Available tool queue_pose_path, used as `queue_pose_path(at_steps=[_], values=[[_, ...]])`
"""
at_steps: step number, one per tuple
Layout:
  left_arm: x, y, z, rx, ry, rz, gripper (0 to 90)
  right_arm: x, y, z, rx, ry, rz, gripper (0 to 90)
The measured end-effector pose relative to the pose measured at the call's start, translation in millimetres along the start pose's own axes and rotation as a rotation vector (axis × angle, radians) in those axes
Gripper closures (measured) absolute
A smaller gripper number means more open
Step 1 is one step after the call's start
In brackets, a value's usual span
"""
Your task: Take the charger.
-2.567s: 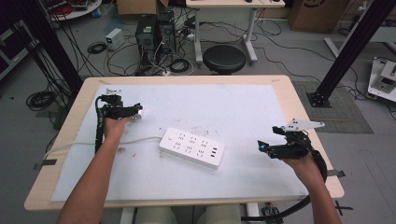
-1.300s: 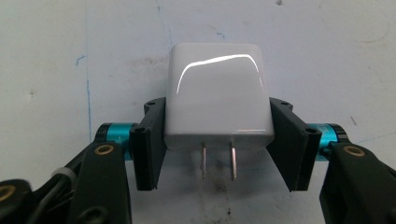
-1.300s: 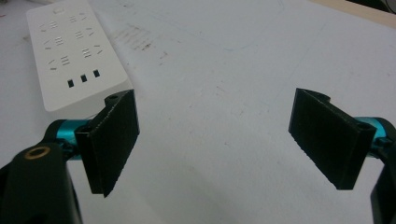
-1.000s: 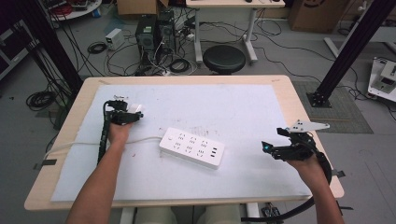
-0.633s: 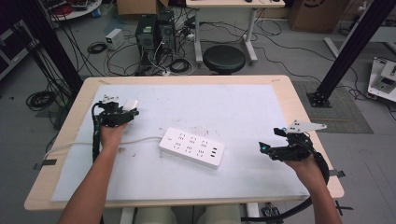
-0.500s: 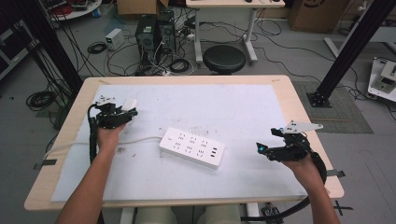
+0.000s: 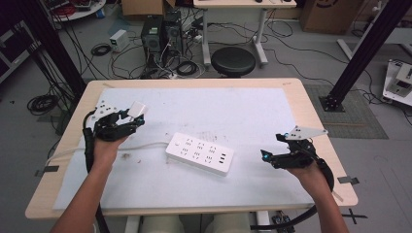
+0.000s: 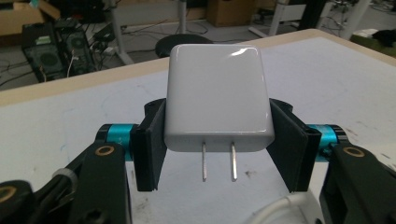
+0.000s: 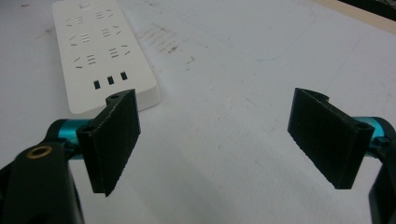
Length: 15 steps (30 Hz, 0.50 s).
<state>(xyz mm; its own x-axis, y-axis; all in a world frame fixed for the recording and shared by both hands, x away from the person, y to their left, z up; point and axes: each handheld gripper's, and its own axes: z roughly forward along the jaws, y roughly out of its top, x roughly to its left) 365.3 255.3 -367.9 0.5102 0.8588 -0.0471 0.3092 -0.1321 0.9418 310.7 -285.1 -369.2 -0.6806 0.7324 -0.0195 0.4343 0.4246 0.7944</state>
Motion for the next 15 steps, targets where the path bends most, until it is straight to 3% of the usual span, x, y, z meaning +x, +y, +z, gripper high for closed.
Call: queue_pose_path(at_steps=[15], values=[[-45.0,16.5,-26.0,-0.048,-0.163,0.166,42.5,10.9,1.0,0.9,-0.001,0.023,-0.009,17.1]])
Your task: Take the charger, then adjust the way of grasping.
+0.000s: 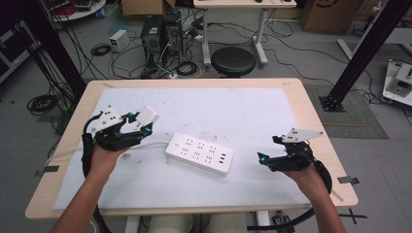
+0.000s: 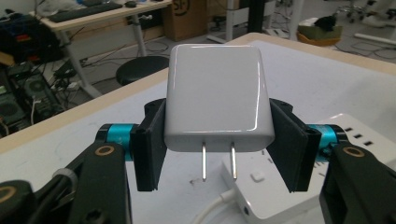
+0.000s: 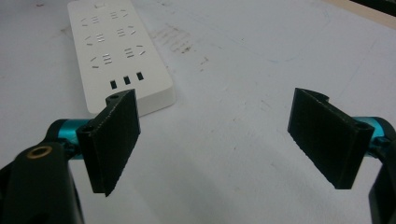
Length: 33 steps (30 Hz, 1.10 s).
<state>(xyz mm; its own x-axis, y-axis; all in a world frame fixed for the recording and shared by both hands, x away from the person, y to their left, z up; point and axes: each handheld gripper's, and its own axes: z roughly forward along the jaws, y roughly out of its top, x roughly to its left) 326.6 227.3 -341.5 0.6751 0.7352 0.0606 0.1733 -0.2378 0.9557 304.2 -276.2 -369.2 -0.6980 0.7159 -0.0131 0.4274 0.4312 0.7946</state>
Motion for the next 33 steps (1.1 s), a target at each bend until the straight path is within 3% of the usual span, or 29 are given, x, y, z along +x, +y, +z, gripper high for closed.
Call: queue_pose_path(at_steps=[5,13,16,25,33], values=[[-10.1,1.2,-1.0,0.005,-0.059,0.043,42.5,1.4,-0.5,-0.7,0.005,0.006,-0.005,17.1],[-19.1,-3.6,-1.4,0.008,-0.126,0.071,42.5,7.5,6.5,-0.2,0.009,0.032,-0.003,17.1],[-22.7,-5.9,-2.9,0.012,-0.155,0.09,42.5,10.2,9.3,2.9,0.0,0.034,-0.029,17.1],[-37.7,-7.8,0.0,0.042,-0.252,0.18,42.5,20.1,15.8,13.4,0.003,0.088,-0.034,17.1],[-51.3,-10.2,4.0,0.065,-0.294,0.255,42.5,27.7,21.5,18.0,-0.004,0.111,-0.042,17.1]])
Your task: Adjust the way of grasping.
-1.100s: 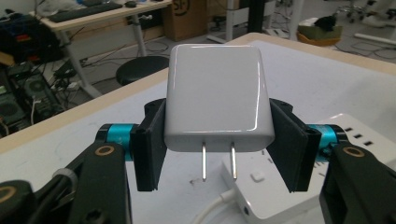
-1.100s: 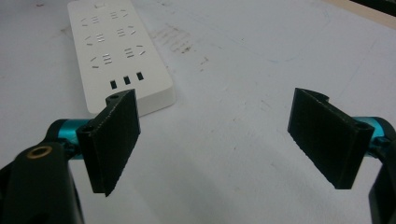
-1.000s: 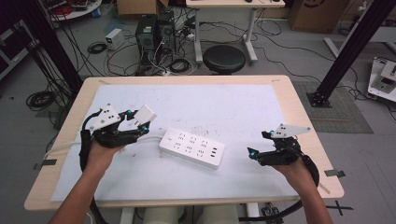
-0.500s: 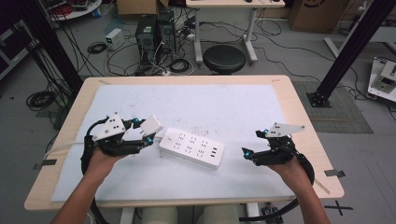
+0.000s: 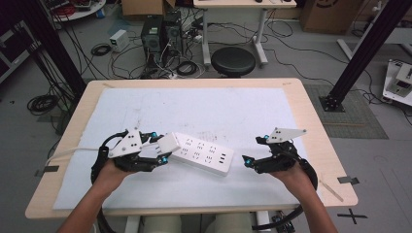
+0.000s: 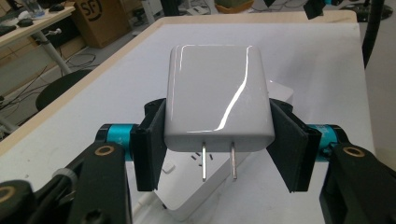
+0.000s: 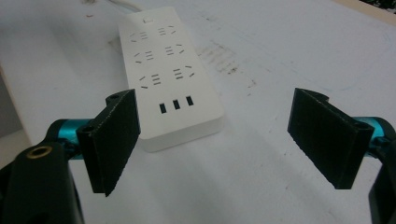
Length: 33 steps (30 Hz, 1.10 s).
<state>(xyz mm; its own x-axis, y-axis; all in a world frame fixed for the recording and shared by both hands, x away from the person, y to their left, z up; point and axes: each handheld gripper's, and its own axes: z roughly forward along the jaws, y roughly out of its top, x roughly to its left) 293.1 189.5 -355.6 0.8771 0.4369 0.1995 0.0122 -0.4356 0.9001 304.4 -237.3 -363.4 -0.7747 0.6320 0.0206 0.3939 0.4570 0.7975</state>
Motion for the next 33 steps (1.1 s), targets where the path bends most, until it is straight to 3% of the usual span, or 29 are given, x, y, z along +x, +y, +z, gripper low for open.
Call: queue_pose_path(at_steps=[12,17,20,24,33], values=[[-14.4,1.4,7.0,-0.001,-0.073,0.072,42.5,8.0,8.8,7.8,-0.001,0.072,0.014,17.1],[-18.6,1.3,13.4,0.007,-0.104,0.105,42.5,18.5,13.2,15.3,0.012,0.133,0.002,17.0],[-23.0,2.1,17.6,0.015,-0.119,0.128,42.5,21.1,15.6,19.1,-0.011,0.183,0.042,17.1],[-25.5,2.0,20.7,0.026,-0.126,0.15,42.5,24.2,16.9,22.2,-0.015,0.197,0.046,17.1],[-32.4,2.4,29.7,0.042,-0.138,0.195,42.5,32.9,22.4,30.3,-0.02,0.274,0.112,17.1]])
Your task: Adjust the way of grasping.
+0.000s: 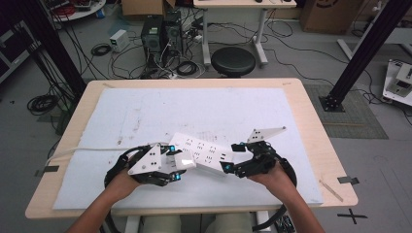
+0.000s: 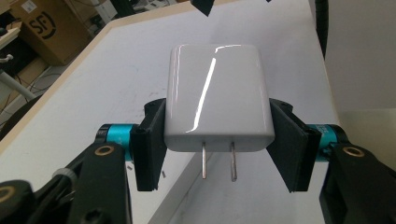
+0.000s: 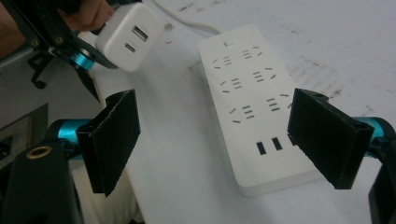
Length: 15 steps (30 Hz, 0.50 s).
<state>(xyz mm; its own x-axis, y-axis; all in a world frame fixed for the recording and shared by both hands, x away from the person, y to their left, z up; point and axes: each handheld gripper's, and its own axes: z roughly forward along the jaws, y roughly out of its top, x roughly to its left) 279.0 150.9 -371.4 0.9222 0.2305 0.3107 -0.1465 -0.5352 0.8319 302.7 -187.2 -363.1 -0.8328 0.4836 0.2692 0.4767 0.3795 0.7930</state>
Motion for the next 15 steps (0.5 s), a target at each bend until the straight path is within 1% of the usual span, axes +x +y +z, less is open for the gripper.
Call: queue_pose_path(at_steps=[1,2,5,8,9,11,12,15], values=[[-1.4,0.9,2.7,0.002,-0.008,0.009,42.5,0.9,0.7,1.3,-0.002,0.008,0.003,17.1],[-1.4,0.9,2.7,0.002,-0.008,0.009,42.5,1.9,1.3,2.7,0.0,0.017,0.008,17.1],[-2.2,3.0,6.4,0.005,-0.015,0.026,42.5,5.2,3.6,7.6,0.009,0.043,0.026,17.2],[-2.6,4.0,8.1,0.009,-0.02,0.032,42.5,7.1,4.7,11.5,0.009,0.062,0.039,17.1],[-3.3,4.9,9.2,0.011,-0.02,0.037,42.5,9.0,5.2,15.5,0.011,0.086,0.057,17.1],[-3.7,5.4,10.0,0.009,-0.022,0.038,42.5,9.6,5.2,16.8,0.01,0.09,0.066,17.1],[-4.1,6.1,10.9,0.009,-0.024,0.037,42.5,9.9,5.3,20.2,0.005,0.112,0.086,17.1],[-4.3,7.7,13.9,0.013,-0.03,0.04,42.5,9.3,5.5,23.6,0.002,0.136,0.103,17.1]])
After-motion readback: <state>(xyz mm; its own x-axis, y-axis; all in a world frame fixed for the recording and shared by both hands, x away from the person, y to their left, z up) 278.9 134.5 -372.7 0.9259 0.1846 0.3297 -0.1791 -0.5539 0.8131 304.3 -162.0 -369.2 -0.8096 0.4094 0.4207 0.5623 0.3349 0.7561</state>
